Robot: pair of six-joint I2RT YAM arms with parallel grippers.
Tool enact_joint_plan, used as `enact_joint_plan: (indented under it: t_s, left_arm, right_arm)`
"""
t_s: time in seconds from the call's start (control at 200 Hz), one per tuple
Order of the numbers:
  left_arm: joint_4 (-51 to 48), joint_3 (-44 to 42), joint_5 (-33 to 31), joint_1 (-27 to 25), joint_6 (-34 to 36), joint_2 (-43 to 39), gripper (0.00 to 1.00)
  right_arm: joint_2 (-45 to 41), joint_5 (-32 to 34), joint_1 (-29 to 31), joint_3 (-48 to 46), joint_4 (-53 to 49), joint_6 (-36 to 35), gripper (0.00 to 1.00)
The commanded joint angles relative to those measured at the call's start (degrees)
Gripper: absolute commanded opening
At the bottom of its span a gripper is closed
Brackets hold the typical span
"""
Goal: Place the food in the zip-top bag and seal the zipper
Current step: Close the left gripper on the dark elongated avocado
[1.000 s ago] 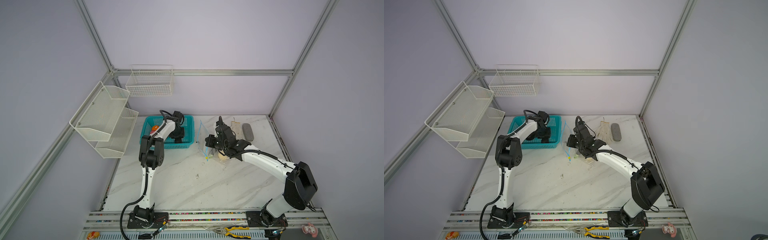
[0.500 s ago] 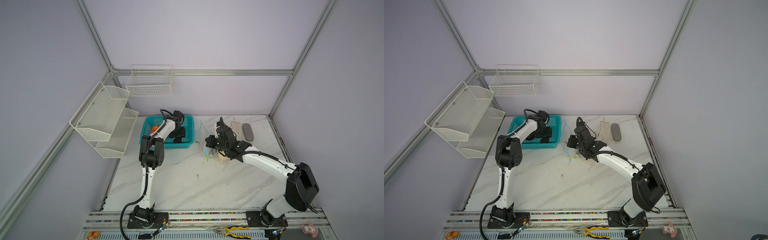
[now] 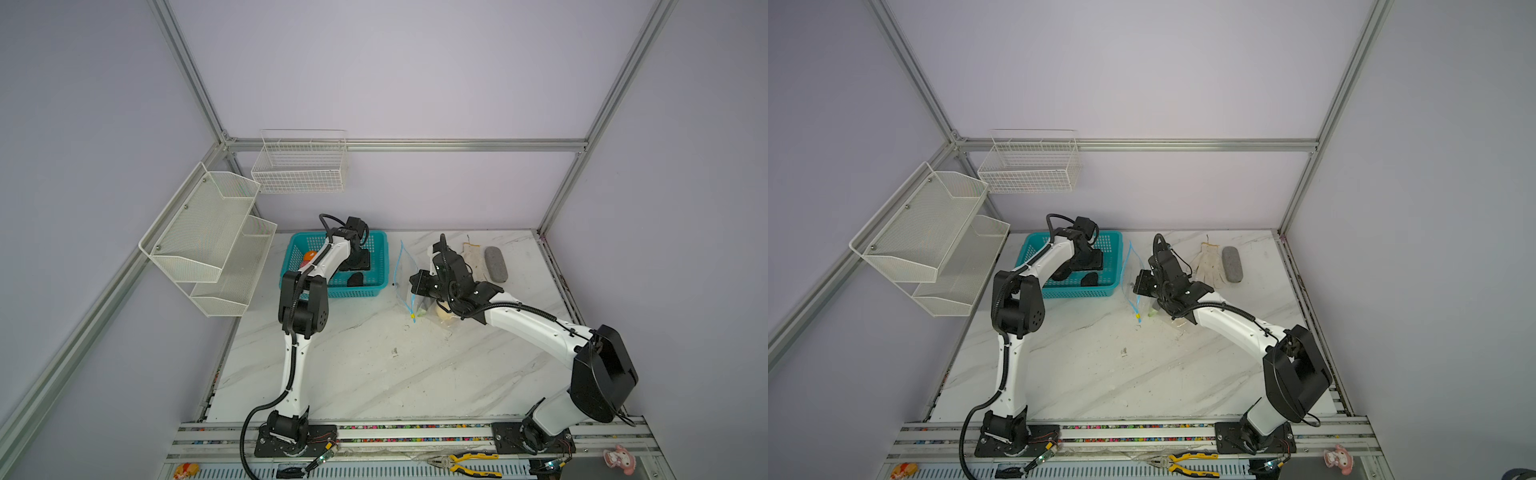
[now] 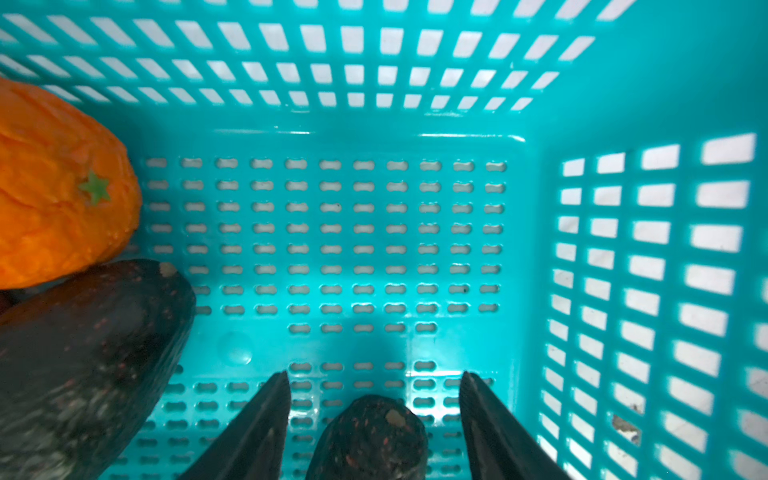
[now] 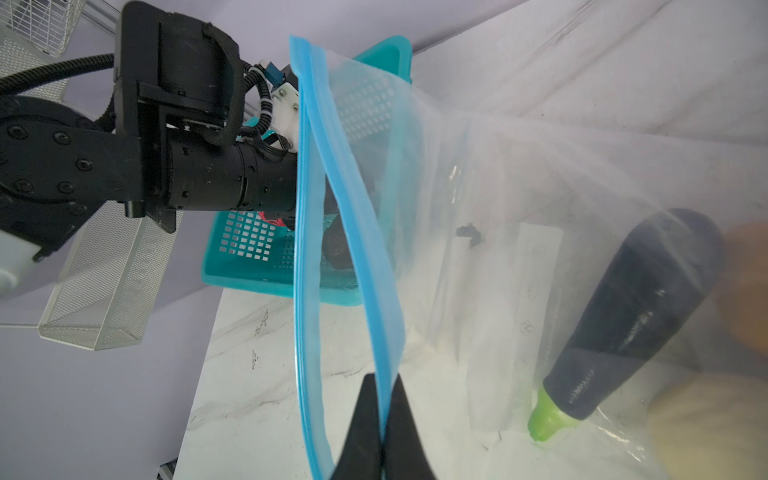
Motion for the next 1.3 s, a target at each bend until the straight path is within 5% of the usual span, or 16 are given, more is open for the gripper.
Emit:
enact_joint_plan:
  t_s: [0.0, 0.325, 0.795, 1.11, 1.295]
  left_arm:
    - [0.68, 3.22, 0.02, -0.27, -0.74, -0.39, 0.65]
    - [-4.6, 1.31, 0.2, -0.28, -1.61, -2.47, 0.84]
    - [-9.93, 0.09, 0.22, -0.63, -2.06, -3.87, 0.86]
    - [-9.92, -2.38, 0.06, -1.25, -2.9, -4.61, 0.77]
    - [-9.83, -2.75, -0.08, -1.28, -2.91, -4.96, 0.63]
  right_arm:
    - [0.28, 0.18, 0.16, -0.07, 1.15, 0.59, 0.0]
    - [0.84, -0.25, 0.15, 0.15, 0.95, 0.71, 0.0]
    - [0.38, -0.08, 0.17, -0.25, 1.48, 0.74, 0.0]
    - [0.57, 0.45, 0.16, -0.42, 1.63, 0.74, 0.0]
    - [0.87, 0.19, 0.18, -0.68, 1.96, 0.78, 0.0]
